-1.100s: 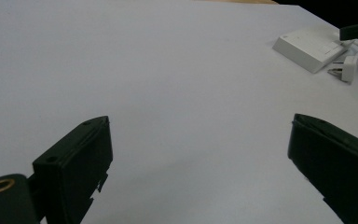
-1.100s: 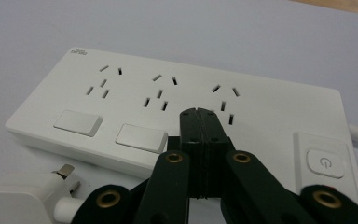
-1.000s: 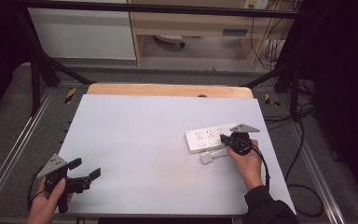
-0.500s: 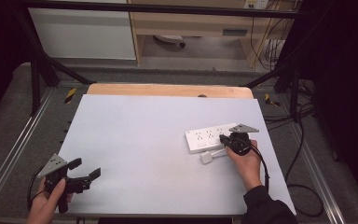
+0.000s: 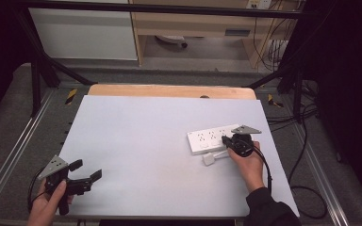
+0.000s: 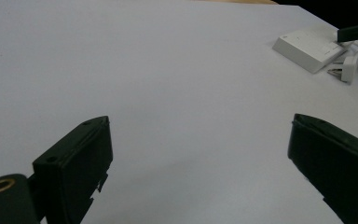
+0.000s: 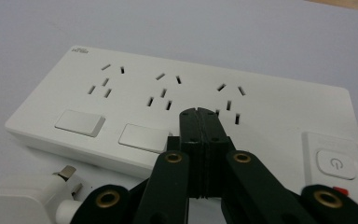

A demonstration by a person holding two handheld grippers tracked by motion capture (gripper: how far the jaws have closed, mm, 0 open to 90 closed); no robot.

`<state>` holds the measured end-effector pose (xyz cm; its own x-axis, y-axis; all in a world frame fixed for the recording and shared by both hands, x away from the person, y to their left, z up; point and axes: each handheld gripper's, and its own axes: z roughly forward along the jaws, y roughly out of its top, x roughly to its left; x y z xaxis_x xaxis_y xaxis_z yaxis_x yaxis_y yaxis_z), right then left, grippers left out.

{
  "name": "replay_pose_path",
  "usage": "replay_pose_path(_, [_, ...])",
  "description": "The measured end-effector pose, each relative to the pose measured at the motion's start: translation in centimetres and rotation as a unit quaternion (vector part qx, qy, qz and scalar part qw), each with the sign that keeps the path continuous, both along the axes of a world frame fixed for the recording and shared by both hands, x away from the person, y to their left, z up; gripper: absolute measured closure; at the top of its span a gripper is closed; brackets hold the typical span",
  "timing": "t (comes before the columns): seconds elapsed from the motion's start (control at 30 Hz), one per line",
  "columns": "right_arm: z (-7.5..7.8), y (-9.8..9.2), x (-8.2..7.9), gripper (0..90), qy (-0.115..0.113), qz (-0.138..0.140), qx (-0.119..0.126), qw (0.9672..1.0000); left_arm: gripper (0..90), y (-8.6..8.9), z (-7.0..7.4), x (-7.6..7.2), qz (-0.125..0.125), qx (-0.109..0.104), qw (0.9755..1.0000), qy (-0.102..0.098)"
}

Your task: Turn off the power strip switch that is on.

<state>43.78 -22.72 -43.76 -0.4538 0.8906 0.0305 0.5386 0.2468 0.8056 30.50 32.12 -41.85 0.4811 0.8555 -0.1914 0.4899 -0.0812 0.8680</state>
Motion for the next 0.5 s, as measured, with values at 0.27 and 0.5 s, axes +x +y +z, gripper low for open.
replay_pose_path(0.27, [-0.07,-0.15,-0.06,90.0,-0.003,-0.003,-0.002,1.0,6.4,-0.02,-0.02,0.02,-0.001,0.0,1.0,0.001])
replay_pose_path(0.5, [-0.09,-0.12,-0.11,90.0,-0.004,-0.003,-0.004,1.0,6.4,-0.03,-0.02,0.01,0.0,0.0,1.0,0.001])
